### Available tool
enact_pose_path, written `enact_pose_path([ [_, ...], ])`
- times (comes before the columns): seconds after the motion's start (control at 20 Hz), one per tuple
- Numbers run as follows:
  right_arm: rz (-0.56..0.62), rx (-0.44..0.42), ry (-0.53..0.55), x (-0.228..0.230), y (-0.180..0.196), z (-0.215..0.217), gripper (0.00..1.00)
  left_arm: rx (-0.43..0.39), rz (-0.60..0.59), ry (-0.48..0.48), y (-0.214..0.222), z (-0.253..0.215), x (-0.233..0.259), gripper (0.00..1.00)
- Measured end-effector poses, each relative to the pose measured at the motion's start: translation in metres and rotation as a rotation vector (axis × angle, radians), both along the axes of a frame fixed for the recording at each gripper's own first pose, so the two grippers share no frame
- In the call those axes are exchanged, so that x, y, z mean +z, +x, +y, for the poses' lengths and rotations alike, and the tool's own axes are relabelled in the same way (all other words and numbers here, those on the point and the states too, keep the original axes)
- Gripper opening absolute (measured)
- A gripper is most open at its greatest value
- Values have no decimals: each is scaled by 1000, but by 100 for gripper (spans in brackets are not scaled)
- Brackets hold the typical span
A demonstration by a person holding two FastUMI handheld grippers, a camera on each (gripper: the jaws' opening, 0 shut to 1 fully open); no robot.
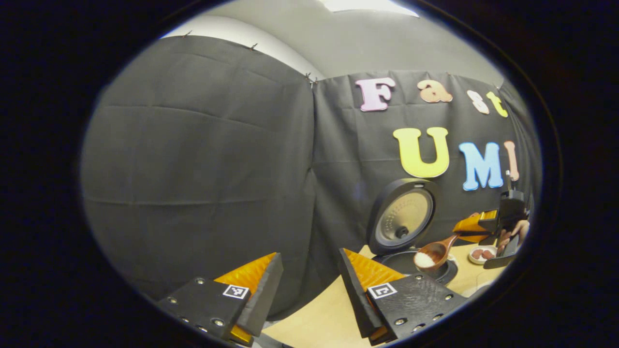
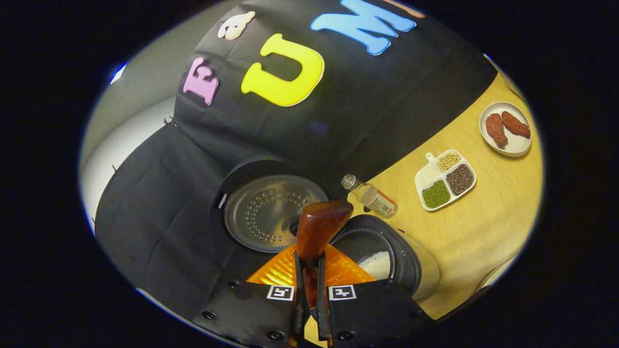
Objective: Close the left gripper, press the button to open the rice cooker; take a wooden spoon from the chopstick holder with the right hand, scoop a spoonful of rice and pour it into the rice cooker, then put the wooden spoon back into the chopstick holder.
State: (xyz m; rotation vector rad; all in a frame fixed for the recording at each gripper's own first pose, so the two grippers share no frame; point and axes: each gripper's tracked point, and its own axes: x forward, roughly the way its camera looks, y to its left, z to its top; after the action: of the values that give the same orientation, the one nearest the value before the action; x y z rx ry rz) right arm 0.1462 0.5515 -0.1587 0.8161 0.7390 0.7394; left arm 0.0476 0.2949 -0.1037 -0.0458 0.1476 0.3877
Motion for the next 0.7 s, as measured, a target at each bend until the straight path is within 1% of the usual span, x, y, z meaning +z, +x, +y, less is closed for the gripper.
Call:
enact_pose_path([
  [0.25,-133,61,-156,-23,-1,25,11,30,15,0,-12,8,-4,72],
  [0.4,-222,88,-243,-30,-1,29,12,37,21,-1,-17,7,-10,72],
  [0.55,-345,105,-330,-25,2,28,12,37,27,-5,-16,5,-15,72],
  [0.7,-500,140,-436,-21,2,29,12,34,25,-14,-17,2,-15,72],
])
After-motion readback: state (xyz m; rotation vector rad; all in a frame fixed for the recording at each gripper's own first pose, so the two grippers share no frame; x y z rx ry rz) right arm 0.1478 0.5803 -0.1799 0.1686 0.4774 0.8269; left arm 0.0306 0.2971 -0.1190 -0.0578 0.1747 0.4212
